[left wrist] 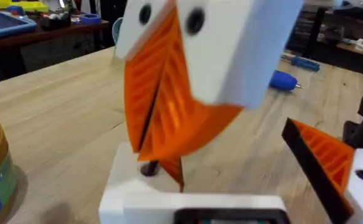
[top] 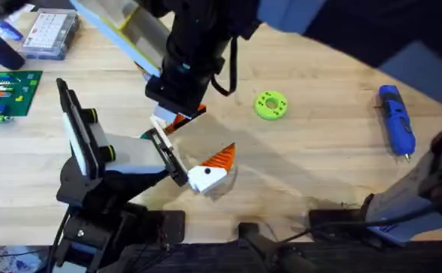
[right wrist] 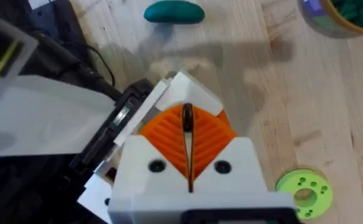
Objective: Pick up the gripper from the table and insert it into the empty holder that is missing its gripper. Then pick up a screw, insert it into the mounting hole, and use the screwdriver to tighten it. Finally, clean up the table by picking up the vegetable and placing it into the bucket.
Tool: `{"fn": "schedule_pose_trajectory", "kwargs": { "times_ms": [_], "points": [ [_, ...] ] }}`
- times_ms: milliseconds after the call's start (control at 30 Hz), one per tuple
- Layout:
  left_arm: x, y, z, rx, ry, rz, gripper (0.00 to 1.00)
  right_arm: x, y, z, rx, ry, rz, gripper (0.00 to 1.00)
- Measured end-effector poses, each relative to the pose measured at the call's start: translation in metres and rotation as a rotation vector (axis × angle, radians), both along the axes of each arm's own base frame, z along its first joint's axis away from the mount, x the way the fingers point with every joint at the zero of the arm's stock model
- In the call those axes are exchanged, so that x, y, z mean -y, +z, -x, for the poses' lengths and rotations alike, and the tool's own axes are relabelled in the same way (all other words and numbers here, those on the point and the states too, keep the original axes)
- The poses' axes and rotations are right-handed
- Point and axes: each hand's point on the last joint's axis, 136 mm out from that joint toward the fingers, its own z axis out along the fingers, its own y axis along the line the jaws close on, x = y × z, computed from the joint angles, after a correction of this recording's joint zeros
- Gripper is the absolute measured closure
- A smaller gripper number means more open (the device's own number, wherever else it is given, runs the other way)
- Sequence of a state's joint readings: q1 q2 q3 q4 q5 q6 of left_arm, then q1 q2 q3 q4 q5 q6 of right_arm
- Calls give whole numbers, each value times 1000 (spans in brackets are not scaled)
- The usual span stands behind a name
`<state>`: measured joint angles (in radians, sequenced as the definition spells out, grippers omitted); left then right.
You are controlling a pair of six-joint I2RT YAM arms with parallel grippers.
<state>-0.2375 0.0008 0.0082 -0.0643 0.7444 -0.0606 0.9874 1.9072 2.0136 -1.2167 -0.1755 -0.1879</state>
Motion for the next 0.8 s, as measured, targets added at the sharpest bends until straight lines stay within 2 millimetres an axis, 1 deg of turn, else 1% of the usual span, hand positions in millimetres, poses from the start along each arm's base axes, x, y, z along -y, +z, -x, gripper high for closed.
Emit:
{"fn": "schedule_pose_trajectory", "kwargs": {
  "times_ms": [133,433,800],
  "points": [
    [-1,-1,-1,-21,8,7,8,-3,-12,-2,-18,0,23,989],
    [-1,-2,-2,-25,10,8,6,-4,-11,-3,-15,0,18,989],
    [-1,-1,-1,-19,6,7,7,-15,-9,-10,11,0,-26,989]
  ]
}}
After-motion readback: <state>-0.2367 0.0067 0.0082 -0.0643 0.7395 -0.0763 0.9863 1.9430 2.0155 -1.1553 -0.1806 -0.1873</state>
